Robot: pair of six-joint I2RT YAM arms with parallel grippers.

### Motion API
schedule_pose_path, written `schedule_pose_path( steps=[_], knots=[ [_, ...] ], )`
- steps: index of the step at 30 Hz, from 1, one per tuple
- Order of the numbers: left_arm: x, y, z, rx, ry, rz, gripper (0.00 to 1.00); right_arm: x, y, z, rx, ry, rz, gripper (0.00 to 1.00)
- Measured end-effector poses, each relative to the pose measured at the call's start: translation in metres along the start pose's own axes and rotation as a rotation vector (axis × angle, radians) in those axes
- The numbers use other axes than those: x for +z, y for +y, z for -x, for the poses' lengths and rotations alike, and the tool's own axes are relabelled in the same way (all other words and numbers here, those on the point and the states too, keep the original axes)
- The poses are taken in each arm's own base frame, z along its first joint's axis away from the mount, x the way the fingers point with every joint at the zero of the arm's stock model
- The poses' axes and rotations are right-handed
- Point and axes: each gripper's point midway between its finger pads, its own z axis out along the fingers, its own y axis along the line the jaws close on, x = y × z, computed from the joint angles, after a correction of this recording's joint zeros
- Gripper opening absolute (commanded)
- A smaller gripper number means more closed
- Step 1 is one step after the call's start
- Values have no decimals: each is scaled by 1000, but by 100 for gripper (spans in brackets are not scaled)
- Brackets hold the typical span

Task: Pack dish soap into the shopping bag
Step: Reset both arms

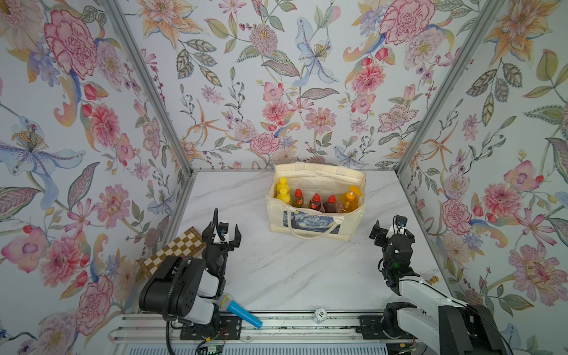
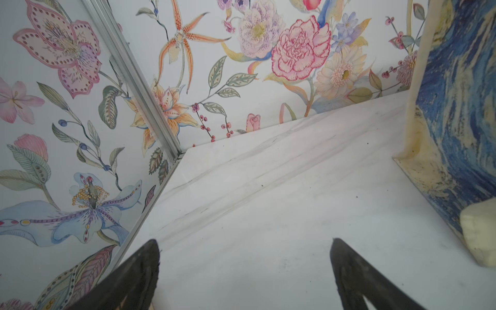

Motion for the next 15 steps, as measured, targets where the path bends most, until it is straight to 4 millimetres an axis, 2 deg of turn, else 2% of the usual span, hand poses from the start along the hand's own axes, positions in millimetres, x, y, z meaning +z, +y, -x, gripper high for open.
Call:
schedule_pose_path(
  steps=[2,4,8,12,15],
  knots=[
    [0,-5,-17,8,53,-21,100,0,1,-3,1,-1,7,99],
    [0,-7,-23,10,70,-34,99,0,2,-6,0,2,14,99],
    [9,-1,-12,-7,32,-38,100,2,5,-11,0,3,26,99],
    [34,16,14,-52,-31,-6,99,6,8,-10,5,-9,38,99],
    [38,25,21,-75,-50,13,99,8,10,-10,7,-16,42,99]
  ],
)
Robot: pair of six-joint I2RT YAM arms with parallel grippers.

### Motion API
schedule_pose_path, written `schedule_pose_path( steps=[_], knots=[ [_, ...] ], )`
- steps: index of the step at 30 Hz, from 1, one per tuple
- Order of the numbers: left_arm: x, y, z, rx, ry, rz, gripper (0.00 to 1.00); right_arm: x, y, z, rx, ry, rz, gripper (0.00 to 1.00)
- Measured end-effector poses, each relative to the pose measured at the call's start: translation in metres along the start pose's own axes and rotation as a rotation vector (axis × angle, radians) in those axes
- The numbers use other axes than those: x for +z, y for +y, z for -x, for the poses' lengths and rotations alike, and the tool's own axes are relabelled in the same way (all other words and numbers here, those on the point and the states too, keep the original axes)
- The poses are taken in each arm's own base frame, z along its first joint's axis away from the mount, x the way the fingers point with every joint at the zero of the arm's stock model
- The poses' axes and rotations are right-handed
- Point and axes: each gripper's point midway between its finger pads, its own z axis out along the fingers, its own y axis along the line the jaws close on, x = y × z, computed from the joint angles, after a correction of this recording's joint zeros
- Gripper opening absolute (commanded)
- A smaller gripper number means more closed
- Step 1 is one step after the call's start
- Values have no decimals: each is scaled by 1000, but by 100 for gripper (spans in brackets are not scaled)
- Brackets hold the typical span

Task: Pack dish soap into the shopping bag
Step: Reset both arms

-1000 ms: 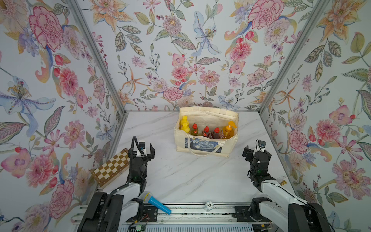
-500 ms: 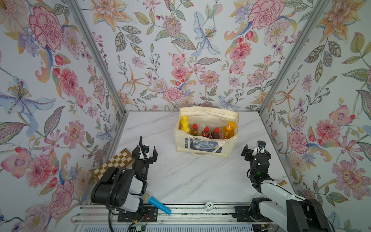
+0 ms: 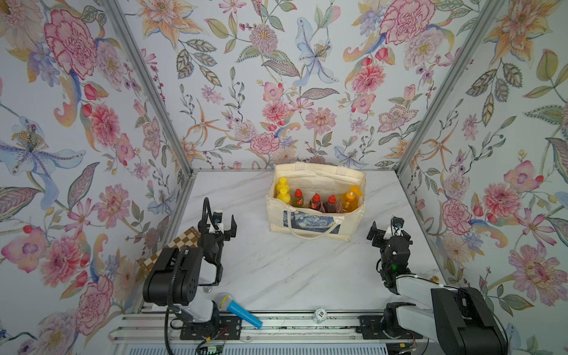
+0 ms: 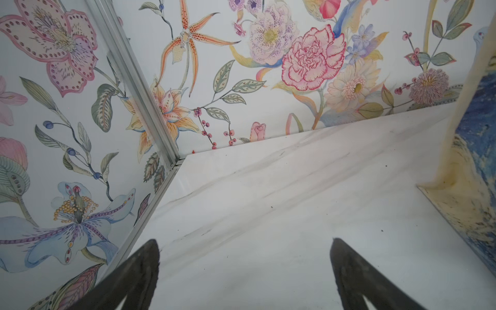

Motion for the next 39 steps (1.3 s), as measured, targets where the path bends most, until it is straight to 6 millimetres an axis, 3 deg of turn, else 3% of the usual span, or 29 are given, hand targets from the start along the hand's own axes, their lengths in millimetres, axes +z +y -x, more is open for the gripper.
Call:
schedule_pose_path(
  steps=[15,26,39],
  knots=[
    [0,-1,-6,-21,23,-3,99,27,10,-29,-41,36,28,99],
    [0,-1,-6,-25,23,-3,100,42,15,-6,-28,-7,34,99],
    [0,-1,-6,-25,23,-3,99,38,56,-10,-70,20,370,99]
  ],
)
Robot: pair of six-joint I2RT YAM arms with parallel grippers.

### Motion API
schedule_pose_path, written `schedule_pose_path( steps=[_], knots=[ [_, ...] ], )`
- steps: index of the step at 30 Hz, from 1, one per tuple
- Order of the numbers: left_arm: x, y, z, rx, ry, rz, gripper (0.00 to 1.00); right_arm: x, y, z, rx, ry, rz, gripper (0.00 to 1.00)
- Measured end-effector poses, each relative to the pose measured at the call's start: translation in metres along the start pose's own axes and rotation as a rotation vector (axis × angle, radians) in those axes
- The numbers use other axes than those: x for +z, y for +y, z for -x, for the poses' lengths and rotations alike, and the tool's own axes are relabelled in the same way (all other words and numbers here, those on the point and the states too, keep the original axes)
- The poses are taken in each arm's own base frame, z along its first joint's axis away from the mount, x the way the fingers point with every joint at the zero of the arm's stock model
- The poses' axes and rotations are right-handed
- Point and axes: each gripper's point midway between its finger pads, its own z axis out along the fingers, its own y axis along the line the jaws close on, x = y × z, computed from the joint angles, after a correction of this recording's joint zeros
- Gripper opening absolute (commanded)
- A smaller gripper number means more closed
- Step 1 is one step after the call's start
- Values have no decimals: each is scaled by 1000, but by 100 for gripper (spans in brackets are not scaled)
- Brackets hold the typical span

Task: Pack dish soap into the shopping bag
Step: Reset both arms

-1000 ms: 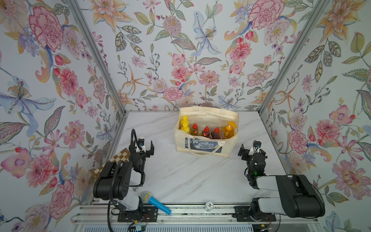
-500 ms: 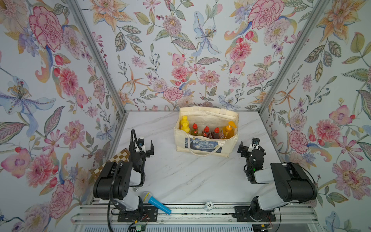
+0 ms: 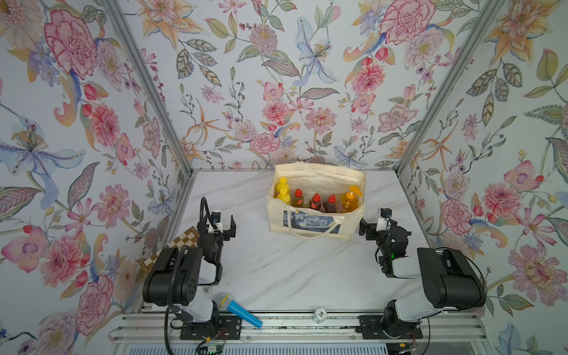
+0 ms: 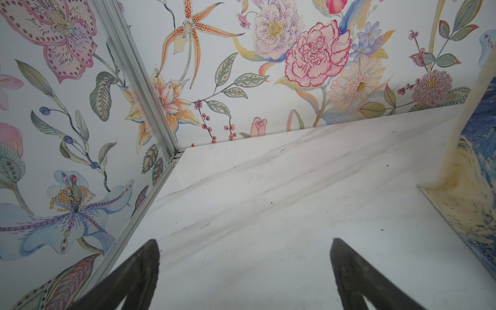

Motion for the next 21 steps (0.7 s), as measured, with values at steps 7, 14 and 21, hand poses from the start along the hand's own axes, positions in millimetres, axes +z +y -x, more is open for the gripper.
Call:
schedule_pose_path(
  steps=[7,14,21],
  knots=[
    [0,0,0,0,0,0,99,0,-11,0,2,3,-121,99],
    [0,0,0,0,0,0,99,-4,-26,2,-1,-2,-272,99],
    [0,0,0,0,0,0,99,-7,-34,2,3,-3,-318,99]
  ],
)
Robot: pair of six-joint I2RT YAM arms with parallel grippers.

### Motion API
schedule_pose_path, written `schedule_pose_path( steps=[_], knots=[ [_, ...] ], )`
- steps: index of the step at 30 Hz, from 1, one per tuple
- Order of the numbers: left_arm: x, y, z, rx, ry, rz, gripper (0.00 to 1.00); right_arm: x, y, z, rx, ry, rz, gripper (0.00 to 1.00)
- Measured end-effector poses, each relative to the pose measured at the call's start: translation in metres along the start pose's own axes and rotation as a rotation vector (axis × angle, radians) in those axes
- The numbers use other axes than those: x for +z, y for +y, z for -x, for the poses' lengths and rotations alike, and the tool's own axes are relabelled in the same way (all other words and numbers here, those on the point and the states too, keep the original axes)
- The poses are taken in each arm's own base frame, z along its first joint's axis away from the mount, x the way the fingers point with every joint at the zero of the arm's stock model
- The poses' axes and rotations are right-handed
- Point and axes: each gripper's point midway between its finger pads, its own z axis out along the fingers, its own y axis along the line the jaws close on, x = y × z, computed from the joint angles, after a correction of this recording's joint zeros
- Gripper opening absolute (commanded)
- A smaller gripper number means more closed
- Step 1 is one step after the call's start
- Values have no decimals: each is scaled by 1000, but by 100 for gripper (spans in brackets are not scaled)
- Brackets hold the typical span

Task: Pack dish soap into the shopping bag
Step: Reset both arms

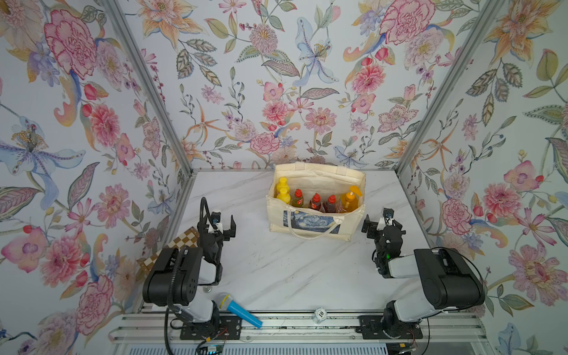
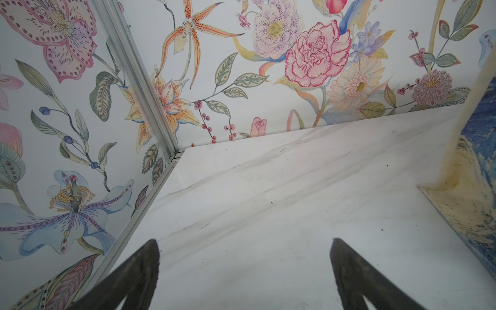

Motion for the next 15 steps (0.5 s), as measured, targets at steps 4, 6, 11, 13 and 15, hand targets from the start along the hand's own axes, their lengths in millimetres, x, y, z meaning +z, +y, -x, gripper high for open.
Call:
schedule_pose_path(
  steps=[4,6,11,13,15],
  knots=[
    [0,0,0,0,0,0,99,0,-1,0,0,0,-6,99],
    [0,0,0,0,0,0,99,0,-1,0,0,0,-8,99],
    [0,0,0,0,0,0,99,0,-1,0,0,0,-8,99],
    [0,0,0,0,0,0,99,0,-1,0,0,0,-8,99],
    [0,0,0,0,0,0,99,0,-1,0,0,0,-8,99]
  ],
)
